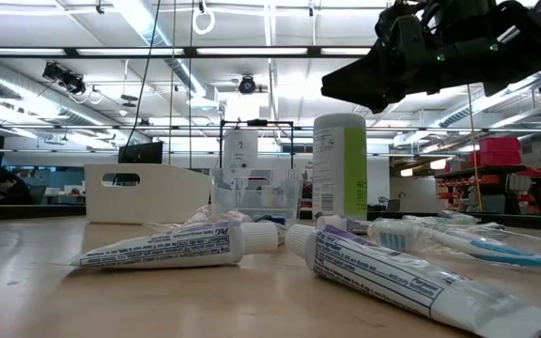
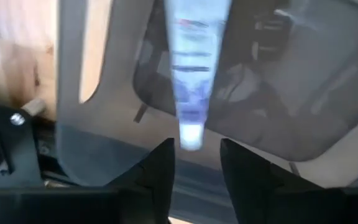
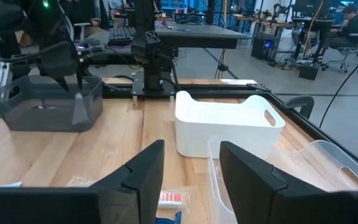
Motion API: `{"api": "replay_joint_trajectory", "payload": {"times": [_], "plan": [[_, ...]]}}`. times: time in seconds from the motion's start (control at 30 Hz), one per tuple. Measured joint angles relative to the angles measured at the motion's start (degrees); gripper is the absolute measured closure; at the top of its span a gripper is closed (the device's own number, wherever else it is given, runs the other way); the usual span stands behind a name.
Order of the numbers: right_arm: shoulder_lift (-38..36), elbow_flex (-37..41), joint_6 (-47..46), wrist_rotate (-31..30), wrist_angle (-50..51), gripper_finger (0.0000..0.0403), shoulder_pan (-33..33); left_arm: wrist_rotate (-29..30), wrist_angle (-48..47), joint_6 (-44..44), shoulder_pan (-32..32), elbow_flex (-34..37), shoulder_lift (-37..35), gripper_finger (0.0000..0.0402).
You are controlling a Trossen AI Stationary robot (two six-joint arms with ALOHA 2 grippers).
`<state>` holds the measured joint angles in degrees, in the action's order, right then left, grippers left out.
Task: Pick & Place Travel size toiletries
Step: Put the bottom blue razor into the right black bin
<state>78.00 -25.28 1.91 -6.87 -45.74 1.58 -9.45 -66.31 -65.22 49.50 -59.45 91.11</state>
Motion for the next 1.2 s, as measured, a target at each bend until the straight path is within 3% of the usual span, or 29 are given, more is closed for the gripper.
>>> {"api": "replay_joint_trajectory", "payload": {"times": [0.2, 0.3, 0.53, 0.7, 0.83, 0.93, 1.2], "plan": [[0.0, 0.0, -1.0, 0.0, 0.0, 0.0237, 0.0, -1.4, -0.1, 5.7, -1.4, -0.9, 0.0, 0.0219], [0.0, 0.0, -1.7, 0.0, 0.0, 0.0235, 0.0, 0.9, -1.8, 8.9, -2.9, -4.4, 0.0, 0.0213], [0.0, -0.1, -4.5, 0.0, 0.0, 0.0220, 0.0, 17.7, -11.5, 11.8, -5.4, -16.4, -2.4, 0.0218], [0.0, -2.6, -3.8, 0.1, 0.1, 0.0202, 1.8, 32.8, -11.6, 13.8, -5.4, -19.6, -7.9, 0.0218], [0.0, -5.5, -0.9, 0.0, 0.1, 0.0197, 4.2, 41.8, -9.7, 13.5, -6.5, -17.1, -14.3, 0.0218], [0.0, -6.9, 0.4, 0.0, 0.4, 0.0198, 5.4, 45.1, -7.2, 13.1, -8.9, -13.9, -19.0, 0.0218], [0.0, -7.3, 2.6, 0.0, 2.5, 0.0206, 6.0, 43.8, 13.0, 16.1, -18.9, 1.1, -27.3, 0.0218]]}}
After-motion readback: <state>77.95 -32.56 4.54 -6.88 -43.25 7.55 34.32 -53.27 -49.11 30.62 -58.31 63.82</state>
